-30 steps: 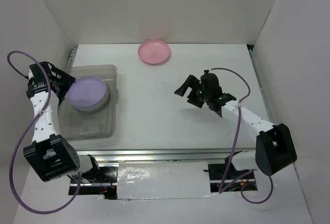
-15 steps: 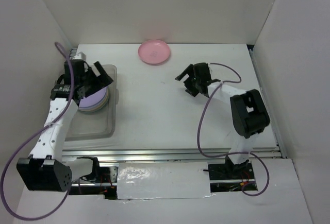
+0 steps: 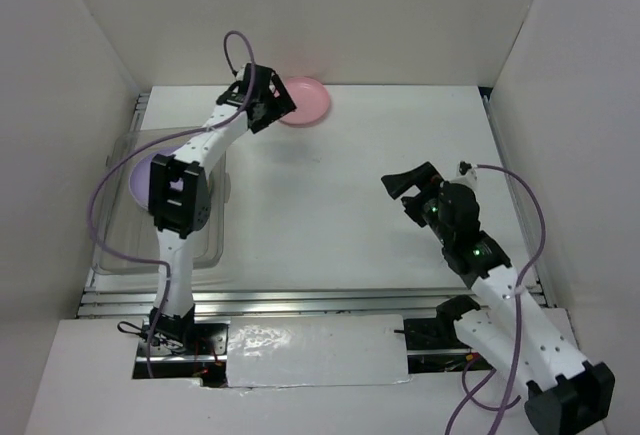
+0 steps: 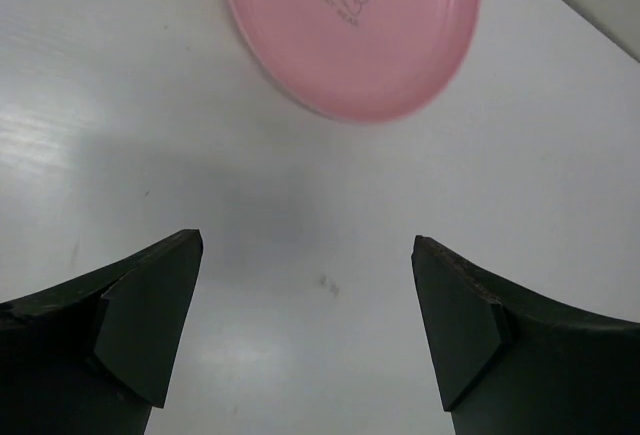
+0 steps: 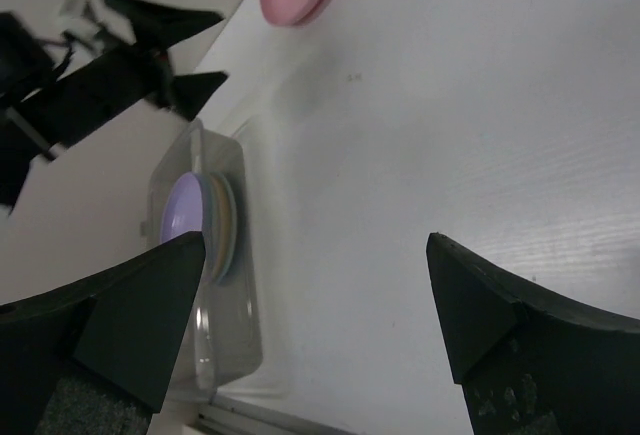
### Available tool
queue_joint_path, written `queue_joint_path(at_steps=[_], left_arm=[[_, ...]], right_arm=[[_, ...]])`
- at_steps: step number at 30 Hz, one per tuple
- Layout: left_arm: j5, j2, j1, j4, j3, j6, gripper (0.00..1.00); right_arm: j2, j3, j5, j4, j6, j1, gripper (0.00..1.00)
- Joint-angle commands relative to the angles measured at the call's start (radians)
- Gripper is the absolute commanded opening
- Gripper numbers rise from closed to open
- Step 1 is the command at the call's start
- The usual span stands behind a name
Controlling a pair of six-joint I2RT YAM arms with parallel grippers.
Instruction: Place the plates into the plastic bin on the countertop
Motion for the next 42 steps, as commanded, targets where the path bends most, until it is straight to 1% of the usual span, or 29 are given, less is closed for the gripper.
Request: queue_joint_path(at_steps=[1,2,3,5,7,11,17,21,28,32,35,37,39,40,42], left_arm=[[-0.122,0.163,-0.016,-0.021,0.159,-0.122,0.99],[-0.122,0.213,-0.015,-0.004,0.187,-0.141,0.99],[-0.137,0.23,-0.016,0.006,0.193,-0.159,0.99],[-0.139,0.244,-0.019,0.085,0.163,-0.202,0.99],[-0.171,0.252,-0.024,0.125,0.141,-0.228,0.99],[-0.199,0.292,-0.041,0.156,0.176,-0.279,0.99],[-0.182,0.37,-0.056,0.251,0.175,-0.345,0.99],[-0.235,0.428,-0.055,0.162,0.259,-0.38,0.99],[-0.335,0.436,-0.05,0.167,0.267,-0.374,0.99],[-0.355,0.473,-0.047,0.17,0.316,-0.346,0.94],[-0.363,0.508,-0.045,0.158,0.351,-0.342,0.93],[-0.348,0.534,-0.036,0.164,0.365,-0.336,0.9],[-0.32,0.548,-0.027,0.165,0.37,-0.342,0.79],[-0.305,0.556,-0.019,0.162,0.367,-0.352,0.76],[-0.303,0.556,-0.013,0.167,0.35,-0.354,0.74]], right_arm=[[-0.126,-0.046,-0.048,-0.115,-0.051,0.001,1.0],[-0.147,-0.049,-0.06,-0.144,-0.057,0.001,1.0],[-0.167,-0.052,-0.068,-0.161,-0.069,0.002,1.0],[-0.209,-0.067,-0.087,-0.18,-0.078,0.007,1.0],[-0.223,-0.076,-0.105,-0.192,-0.096,0.013,1.0],[-0.211,-0.081,-0.136,-0.206,-0.13,0.016,1.0],[-0.186,-0.113,-0.196,-0.16,-0.147,0.019,1.0],[-0.165,-0.107,-0.219,-0.164,-0.156,0.022,1.0],[-0.227,-0.063,-0.206,-0.217,-0.164,0.035,1.0],[-0.26,-0.038,-0.205,-0.252,-0.169,0.035,1.0],[-0.278,-0.023,-0.206,-0.269,-0.17,0.032,1.0],[-0.289,-0.011,-0.215,-0.281,-0.173,0.032,1.0],[-0.304,0.003,-0.222,-0.293,-0.17,0.032,1.0],[-0.312,0.005,-0.223,-0.299,-0.169,0.032,1.0],[-0.333,0.011,-0.226,-0.301,-0.164,0.03,1.0]])
